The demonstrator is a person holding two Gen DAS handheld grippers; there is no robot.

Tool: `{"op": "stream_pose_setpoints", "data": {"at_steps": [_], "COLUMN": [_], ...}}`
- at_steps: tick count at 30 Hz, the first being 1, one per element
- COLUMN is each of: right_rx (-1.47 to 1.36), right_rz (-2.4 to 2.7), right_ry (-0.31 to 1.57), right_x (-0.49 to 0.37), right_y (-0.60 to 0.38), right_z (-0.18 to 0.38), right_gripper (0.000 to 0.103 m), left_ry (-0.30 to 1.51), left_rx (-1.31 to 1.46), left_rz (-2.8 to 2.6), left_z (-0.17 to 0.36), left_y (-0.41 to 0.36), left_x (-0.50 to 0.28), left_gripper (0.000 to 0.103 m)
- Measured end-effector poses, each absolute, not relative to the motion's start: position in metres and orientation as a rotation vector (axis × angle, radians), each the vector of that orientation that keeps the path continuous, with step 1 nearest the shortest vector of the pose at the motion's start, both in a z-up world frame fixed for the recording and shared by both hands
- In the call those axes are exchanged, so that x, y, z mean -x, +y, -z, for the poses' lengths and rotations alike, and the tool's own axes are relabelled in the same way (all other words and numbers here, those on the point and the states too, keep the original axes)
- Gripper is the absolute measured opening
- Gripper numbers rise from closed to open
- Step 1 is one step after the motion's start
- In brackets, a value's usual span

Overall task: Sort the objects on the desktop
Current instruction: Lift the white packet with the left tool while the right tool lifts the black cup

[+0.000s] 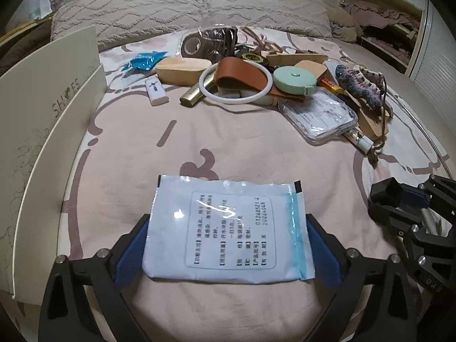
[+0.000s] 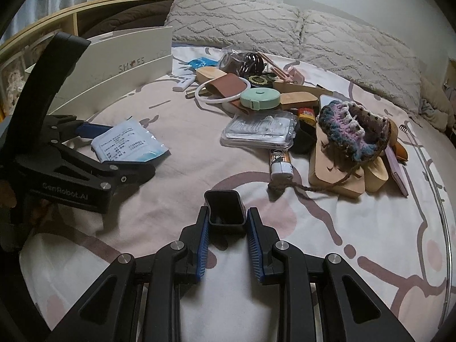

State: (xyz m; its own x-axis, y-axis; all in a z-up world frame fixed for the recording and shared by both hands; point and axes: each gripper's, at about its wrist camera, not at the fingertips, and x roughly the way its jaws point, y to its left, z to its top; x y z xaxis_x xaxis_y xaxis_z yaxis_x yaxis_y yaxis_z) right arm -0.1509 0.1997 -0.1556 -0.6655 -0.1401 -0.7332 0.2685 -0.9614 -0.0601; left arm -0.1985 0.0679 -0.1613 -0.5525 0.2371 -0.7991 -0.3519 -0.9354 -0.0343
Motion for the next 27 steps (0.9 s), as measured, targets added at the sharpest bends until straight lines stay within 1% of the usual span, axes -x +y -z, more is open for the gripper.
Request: {"op": "stream_pose_setpoints", "data": {"at_steps": [3, 4, 5, 6, 14, 15, 16, 17, 21, 27], "right_rx": [-1.143, -1.14, -1.138, -1.135, -1.122, -1.12, -1.119, -1.117, -1.097, -1.056], "right_rz": [2.67, 2.67, 2.671, 2.673, 2.684, 2.684, 2.683, 2.683, 2.695, 2.735], "right_ry": [0.233, 0.233, 0.235, 0.241, 0.255, 0.251, 0.247, 0.24, 0.21, 0.161], "right_x": [0.15, 0.15, 0.149, 0.149, 0.147, 0.147, 0.147, 0.147, 0.146, 0.144], "right_y": [0.2, 0.2, 0.2, 0.199, 0.198, 0.198, 0.199, 0.199, 0.203, 0.208], "right_z": [0.155, 0.155, 0.155, 0.155, 0.155, 0.155, 0.154, 0.154, 0.149, 0.137], "right_gripper": [0.026, 0.026, 0.026, 0.026, 0.026, 0.026, 0.026, 0.026, 0.026, 0.026], "left_ry": [0.187, 0.193, 0.197, 0.201, 0.175, 0.165, 0.154, 0.142, 0.084, 0.047], "left_rx": [1.243, 1.235, 1.227, 1.217, 1.205, 1.204, 1.202, 1.201, 1.203, 1.148], "left_rz": [-2.512, -2.514, -2.515, -2.518, -2.524, -2.525, -2.527, -2.528, -2.521, -2.519], "left_z": [0.159, 0.159, 0.158, 0.156, 0.153, 0.153, 0.152, 0.15, 0.145, 0.131], "left_y": [0.068, 0.068, 0.069, 0.07, 0.068, 0.067, 0.065, 0.063, 0.057, 0.053], "left_x": [0.197, 0.196, 0.195, 0.195, 0.193, 0.193, 0.193, 0.194, 0.193, 0.185], "left_gripper": [0.09, 0.087, 0.081, 0.078, 0.075, 0.073, 0.064, 0.063, 0.063, 0.062]}}
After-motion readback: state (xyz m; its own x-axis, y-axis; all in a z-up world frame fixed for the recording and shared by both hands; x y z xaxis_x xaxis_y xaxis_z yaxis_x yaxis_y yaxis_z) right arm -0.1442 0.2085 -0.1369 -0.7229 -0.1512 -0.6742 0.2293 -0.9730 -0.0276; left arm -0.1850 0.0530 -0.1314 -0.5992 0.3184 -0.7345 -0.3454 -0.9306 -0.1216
